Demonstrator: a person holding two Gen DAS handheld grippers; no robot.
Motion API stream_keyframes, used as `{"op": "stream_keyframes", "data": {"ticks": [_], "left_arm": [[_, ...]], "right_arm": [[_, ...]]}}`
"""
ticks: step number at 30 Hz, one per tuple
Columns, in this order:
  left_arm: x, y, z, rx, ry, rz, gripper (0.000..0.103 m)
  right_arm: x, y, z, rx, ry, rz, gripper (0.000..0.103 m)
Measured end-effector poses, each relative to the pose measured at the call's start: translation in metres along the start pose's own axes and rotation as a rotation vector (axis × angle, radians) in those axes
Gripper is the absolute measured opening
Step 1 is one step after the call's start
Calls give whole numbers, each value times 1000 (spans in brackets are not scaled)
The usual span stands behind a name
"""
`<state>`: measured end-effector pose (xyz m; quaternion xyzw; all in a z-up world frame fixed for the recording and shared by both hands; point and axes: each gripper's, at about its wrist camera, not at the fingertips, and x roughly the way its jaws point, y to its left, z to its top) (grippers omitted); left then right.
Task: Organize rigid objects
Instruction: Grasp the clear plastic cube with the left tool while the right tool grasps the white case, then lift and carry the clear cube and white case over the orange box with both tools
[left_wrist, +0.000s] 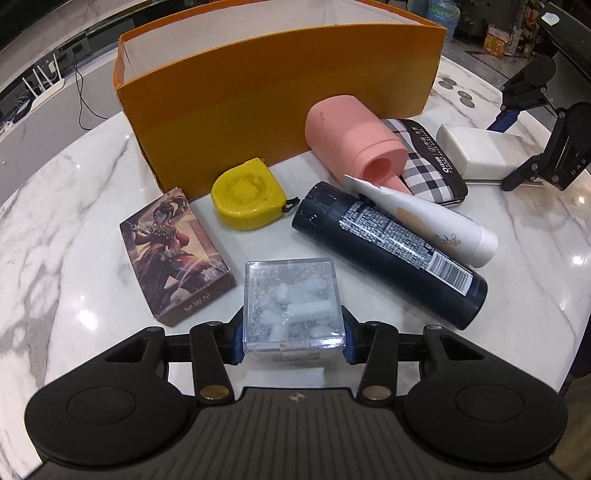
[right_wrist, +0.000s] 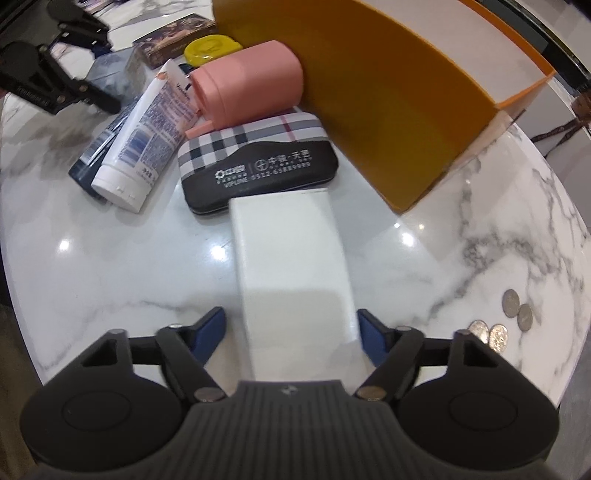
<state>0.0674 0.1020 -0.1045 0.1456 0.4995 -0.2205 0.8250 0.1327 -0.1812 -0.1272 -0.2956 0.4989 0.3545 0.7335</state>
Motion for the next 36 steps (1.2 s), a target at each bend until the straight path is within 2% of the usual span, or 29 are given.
{"op": "stream_keyframes", "data": {"ticks": [11,20,28,36], "left_arm": [[-18,1,0,-27,-8,-1,53],[-43,-3,5,-29,-7,25,53],[-103,-8,34,-24,-36,26,53],[-169,-32,75,41,-73,70,53]], "right_arm": [[0,12,-2,19,62,-13,63],[-28,24,-5,46,87,-32,62],[-87,28,4,32,71,-78,62],[-177,40,20,-16,-14,-126,62]]}}
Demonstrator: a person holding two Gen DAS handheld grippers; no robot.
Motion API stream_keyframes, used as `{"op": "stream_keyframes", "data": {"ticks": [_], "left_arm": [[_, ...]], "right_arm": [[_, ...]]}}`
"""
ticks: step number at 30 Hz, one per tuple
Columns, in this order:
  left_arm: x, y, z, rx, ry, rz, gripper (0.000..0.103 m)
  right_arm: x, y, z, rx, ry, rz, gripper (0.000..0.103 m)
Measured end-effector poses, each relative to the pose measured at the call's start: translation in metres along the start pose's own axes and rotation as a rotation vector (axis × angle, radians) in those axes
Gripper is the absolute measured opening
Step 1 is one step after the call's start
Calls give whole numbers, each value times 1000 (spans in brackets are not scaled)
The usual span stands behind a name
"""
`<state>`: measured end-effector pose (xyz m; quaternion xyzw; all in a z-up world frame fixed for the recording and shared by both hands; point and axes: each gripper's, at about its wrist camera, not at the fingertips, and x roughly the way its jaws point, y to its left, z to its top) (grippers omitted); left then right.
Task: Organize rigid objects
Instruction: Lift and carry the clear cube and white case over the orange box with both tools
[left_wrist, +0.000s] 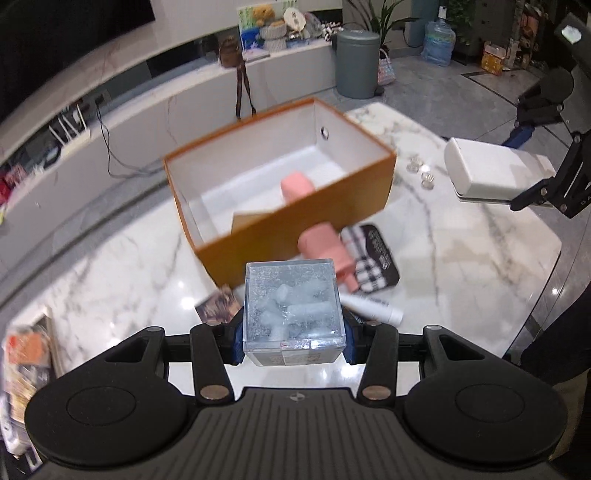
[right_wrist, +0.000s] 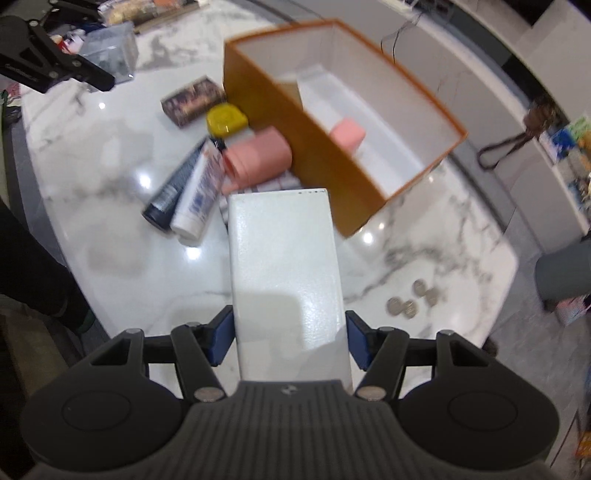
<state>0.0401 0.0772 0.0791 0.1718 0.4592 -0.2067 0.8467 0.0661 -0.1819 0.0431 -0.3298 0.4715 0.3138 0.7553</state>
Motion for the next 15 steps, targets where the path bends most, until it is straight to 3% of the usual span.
{"op": "stream_keyframes", "data": {"ticks": [6,15], "left_arm": [[-43,-13,35,82,-40,32,53],[-74,-7,108,81,-139,75,53]], "right_arm": [[-63,-4,16,-45,-89,-55,62],[-126,-27,60,-80,-183,-150,62]]}}
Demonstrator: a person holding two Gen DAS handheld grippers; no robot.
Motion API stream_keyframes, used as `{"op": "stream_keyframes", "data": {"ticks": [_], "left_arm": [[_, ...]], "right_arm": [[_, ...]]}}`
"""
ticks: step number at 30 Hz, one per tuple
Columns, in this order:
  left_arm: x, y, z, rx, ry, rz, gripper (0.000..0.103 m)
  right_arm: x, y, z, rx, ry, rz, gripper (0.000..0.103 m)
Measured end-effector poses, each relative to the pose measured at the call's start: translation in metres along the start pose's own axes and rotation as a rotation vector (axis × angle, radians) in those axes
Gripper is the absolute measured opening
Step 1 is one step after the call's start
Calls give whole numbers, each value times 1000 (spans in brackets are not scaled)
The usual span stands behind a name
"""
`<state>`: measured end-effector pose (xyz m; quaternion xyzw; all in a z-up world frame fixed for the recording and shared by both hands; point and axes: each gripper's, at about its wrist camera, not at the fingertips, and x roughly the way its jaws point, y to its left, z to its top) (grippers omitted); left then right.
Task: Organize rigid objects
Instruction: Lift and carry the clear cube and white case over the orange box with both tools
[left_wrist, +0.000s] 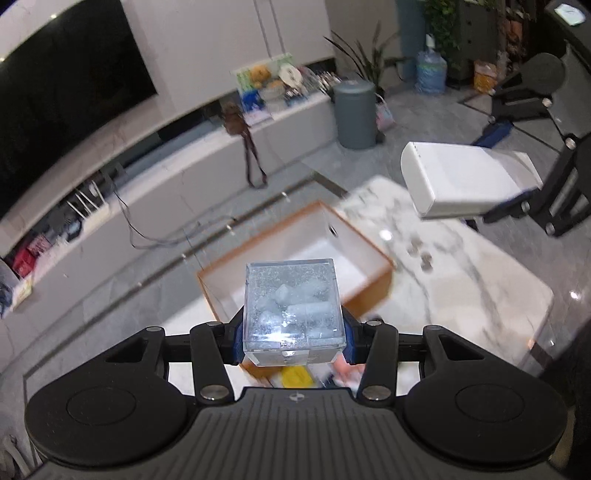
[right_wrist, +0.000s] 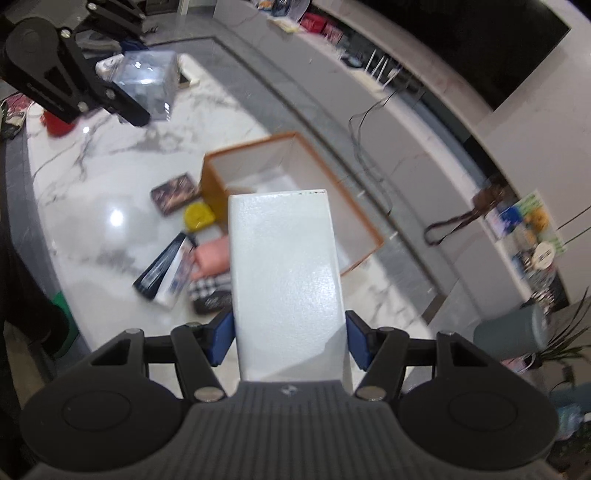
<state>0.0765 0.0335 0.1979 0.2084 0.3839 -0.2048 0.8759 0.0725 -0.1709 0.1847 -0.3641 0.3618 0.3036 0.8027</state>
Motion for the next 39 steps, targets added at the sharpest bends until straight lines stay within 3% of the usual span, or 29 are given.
{"op": "stream_keyframes", "data": {"ticks": [8,15,27,39], "left_arm": [[30,37,57,-88,-41,25,53],[83,70,68,-156,11,25,53],[197,96,37,-210,171,-12,53],[279,99,5,-264,282,-68,53]], "right_arm": [[-1,-50,63,71,-84,-34,62],[43,-79,100,158,-87,-21,62],[167,-91,118,268,19,56,62],[278,-89,102,327,159,120,62]]}}
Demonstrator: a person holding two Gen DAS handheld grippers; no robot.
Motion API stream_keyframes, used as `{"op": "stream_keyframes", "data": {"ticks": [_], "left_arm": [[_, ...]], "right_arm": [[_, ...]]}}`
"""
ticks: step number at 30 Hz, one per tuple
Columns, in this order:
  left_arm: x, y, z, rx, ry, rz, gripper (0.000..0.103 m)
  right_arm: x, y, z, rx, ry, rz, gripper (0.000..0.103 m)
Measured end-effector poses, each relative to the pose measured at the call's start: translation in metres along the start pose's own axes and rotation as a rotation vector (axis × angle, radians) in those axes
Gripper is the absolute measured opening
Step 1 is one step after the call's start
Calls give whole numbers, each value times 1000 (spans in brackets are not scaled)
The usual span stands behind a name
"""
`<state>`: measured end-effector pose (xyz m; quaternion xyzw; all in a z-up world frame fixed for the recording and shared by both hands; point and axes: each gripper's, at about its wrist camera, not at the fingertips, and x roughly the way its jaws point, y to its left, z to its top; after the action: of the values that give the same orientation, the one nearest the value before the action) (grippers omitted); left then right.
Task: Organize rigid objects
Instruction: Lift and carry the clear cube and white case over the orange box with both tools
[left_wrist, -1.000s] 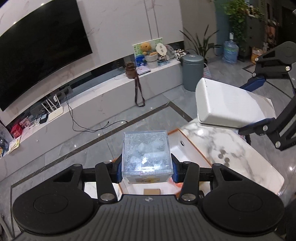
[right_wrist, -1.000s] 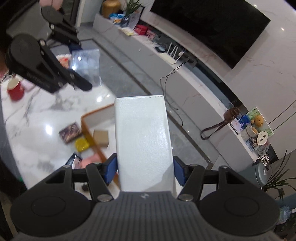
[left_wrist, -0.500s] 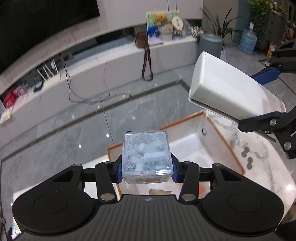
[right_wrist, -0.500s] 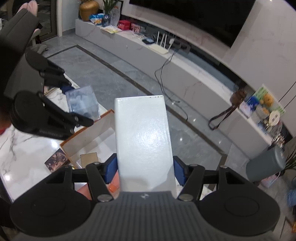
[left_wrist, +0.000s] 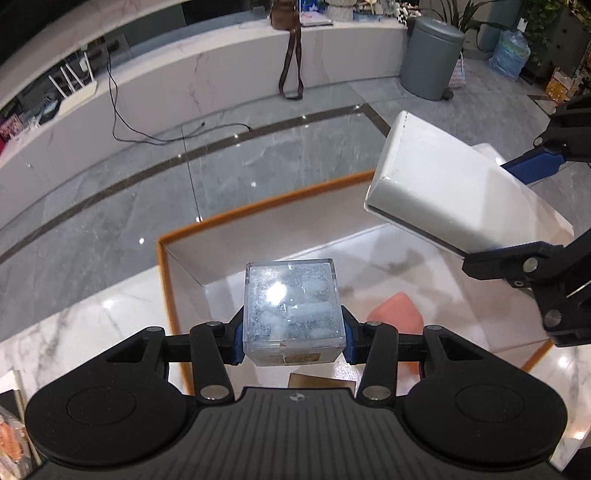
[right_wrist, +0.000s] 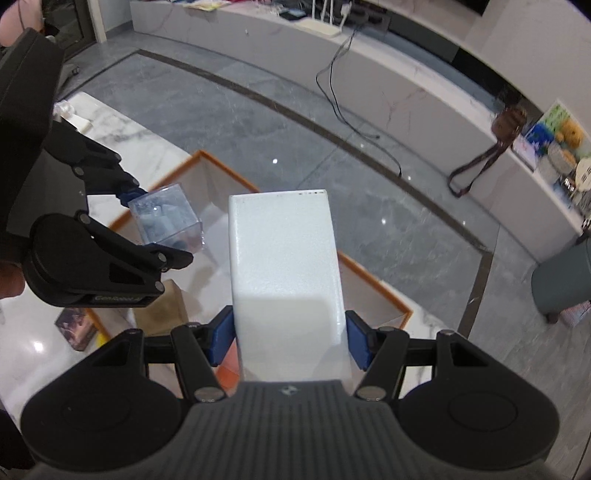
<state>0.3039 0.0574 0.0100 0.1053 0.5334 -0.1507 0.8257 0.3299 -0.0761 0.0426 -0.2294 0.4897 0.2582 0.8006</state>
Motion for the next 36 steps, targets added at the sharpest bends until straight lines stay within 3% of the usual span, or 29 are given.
{"op": "stream_keyframes", "data": {"ticks": [16,36], "left_arm": [[51,-13,1,53,78,37,53],[81,-11,1,56,119,55,53]], "right_arm": [[79,-5,-1,22,101,12,62],[116,0,-7,-25,170,-11,62]]}}
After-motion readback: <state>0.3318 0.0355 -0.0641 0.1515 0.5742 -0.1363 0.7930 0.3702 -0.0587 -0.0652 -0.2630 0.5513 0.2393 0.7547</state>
